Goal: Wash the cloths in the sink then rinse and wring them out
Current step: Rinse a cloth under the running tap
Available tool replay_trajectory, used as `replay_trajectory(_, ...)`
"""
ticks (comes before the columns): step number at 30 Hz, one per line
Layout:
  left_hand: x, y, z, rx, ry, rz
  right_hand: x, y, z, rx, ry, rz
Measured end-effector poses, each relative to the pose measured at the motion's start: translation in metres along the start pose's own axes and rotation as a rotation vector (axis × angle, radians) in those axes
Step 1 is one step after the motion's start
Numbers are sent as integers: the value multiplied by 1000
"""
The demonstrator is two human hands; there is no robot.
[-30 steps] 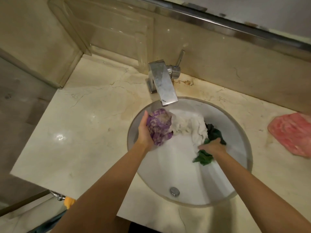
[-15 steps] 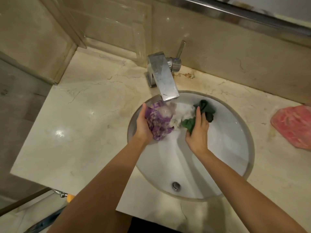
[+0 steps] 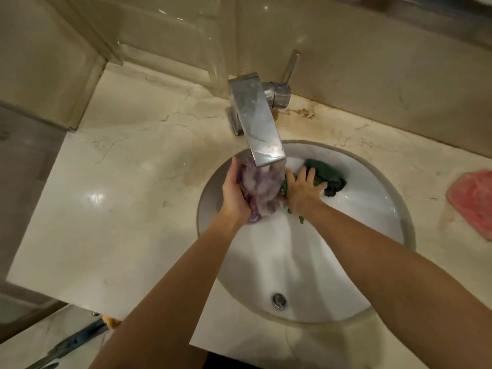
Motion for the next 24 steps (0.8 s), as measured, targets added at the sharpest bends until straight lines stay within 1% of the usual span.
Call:
replay_trajectory(3,1,-3,0,37,-33,-72,0,-4,6,26,5,-11)
replay_trajectory(4,-1,-3,-2,54,-17,-64,0,-4,6,25,4,-8)
replay_trajectory(6,-8,-5,-9,80,68,-46,-2,0,5,23,22,4)
replay_trajectory(7,-9,-4,-12,98,92,-50,-3,3,1,47,36,28)
replay_trajectory(8,-10,-2,-15,110,79,-62,-5,6,-3,87,52,64)
replay_trajectory(10,-11,4,-20,74,41,-70,-10,16,-12,182,58,156)
replay_trajectory(11,-12,6,-22,65,34,-48,-12,24,-17,187,39,211)
replay_trajectory(12,-13,8,-24,61,38,-29,-13,32,-21,119,24,273)
replay_trajectory(13,-15,8,-28,60,57,-14,-13,39,-27,-27,22,360)
replay_trajectory(14,-16,8,-30,39,89,20,-10,47,-34,-197,40,498)
replay_trajectory(15,-17,9,-30,20,118,63,-6,54,-41,-309,85,699)
replay_trajectory(16,-17,10,-30,6,140,93,0,60,-49,-297,138,934)
replay_trajectory(17,-19,9,-31,-2,155,96,7,66,-57,-179,181,1132)
replay_trajectory(19,-21,6,-32,19,153,37,18,70,-67,93,249,1334)
replay_trajectory(20,-22,7,-32,34,139,-4,21,71,-71,180,271,1385)
replay_trajectory(21,-23,7,-33,53,131,-32,21,70,-73,222,292,1403)
replay_trajectory(22,-24,7,-34,70,129,-33,21,72,-77,228,316,1393)
replay_trajectory(24,-26,8,-38,82,103,55,22,75,-83,182,362,1304)
Point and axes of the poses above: each hand's wrist, its own z-axis towards the middle knuckle, its own y-axis out of the back of the hand, x = y × z, the point moved 1 cm from there along z, towards the middle knuckle, and after that the axes turned 4 degrees about z, right-handed, at the moved point
